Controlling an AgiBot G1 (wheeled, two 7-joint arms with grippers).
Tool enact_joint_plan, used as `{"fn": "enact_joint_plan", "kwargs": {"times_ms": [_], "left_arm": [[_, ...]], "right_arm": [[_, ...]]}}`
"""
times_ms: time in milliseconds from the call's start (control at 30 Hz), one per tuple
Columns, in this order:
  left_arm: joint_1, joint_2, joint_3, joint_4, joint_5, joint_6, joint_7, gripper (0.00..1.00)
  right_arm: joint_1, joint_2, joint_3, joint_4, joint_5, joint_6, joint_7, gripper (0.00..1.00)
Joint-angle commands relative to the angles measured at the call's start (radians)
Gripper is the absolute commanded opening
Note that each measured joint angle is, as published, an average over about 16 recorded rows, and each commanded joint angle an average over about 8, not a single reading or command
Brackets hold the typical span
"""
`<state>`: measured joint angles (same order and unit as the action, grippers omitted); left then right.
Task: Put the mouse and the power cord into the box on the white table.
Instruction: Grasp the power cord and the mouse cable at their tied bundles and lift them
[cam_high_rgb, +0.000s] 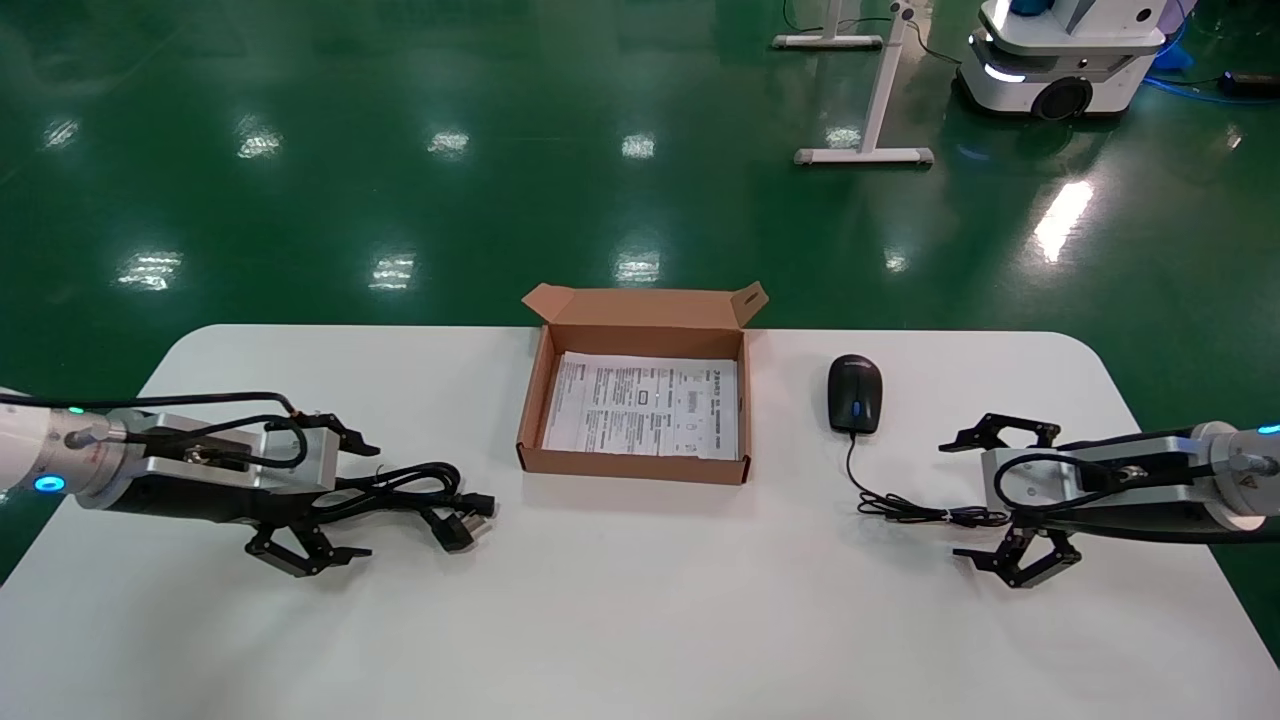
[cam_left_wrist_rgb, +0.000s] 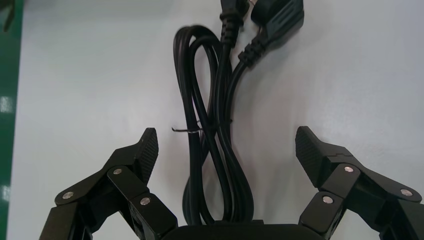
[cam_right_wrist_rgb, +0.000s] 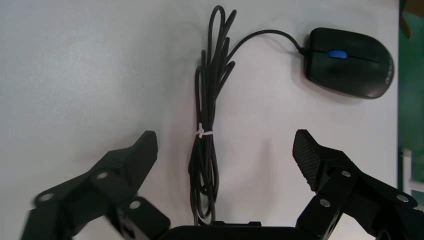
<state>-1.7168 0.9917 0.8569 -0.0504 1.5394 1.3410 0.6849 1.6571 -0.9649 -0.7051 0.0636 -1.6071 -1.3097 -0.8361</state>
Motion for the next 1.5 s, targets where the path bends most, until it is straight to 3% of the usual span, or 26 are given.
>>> {"fn": "enact_joint_plan", "kwargs": {"times_ms": [33,100,133,1500], "left_arm": [[0.001,0.005,0.0,0.018,0.001,-0.011,0.004,0.29],[0.0,0.007,0.001,0.025,0.002,-0.015,0.005,0.04],[0.0,0.008,0.001,0.028,0.002,-0.016,0.005,0.0],[0.003,0.003,-0.002,0.009,-0.003,-0.008,0.003,0.0]], "right_arm": [[0.0,-0.009,0.0,-0.02,0.0,0.01,-0.005,0.23],[0.001,-0.012,0.0,-0.027,-0.001,0.013,-0.006,0.0],[0.002,-0.013,0.0,-0.03,-0.001,0.014,-0.006,0.0],[-0.002,-0.004,0.002,-0.011,0.005,0.004,-0.005,0.0]]}}
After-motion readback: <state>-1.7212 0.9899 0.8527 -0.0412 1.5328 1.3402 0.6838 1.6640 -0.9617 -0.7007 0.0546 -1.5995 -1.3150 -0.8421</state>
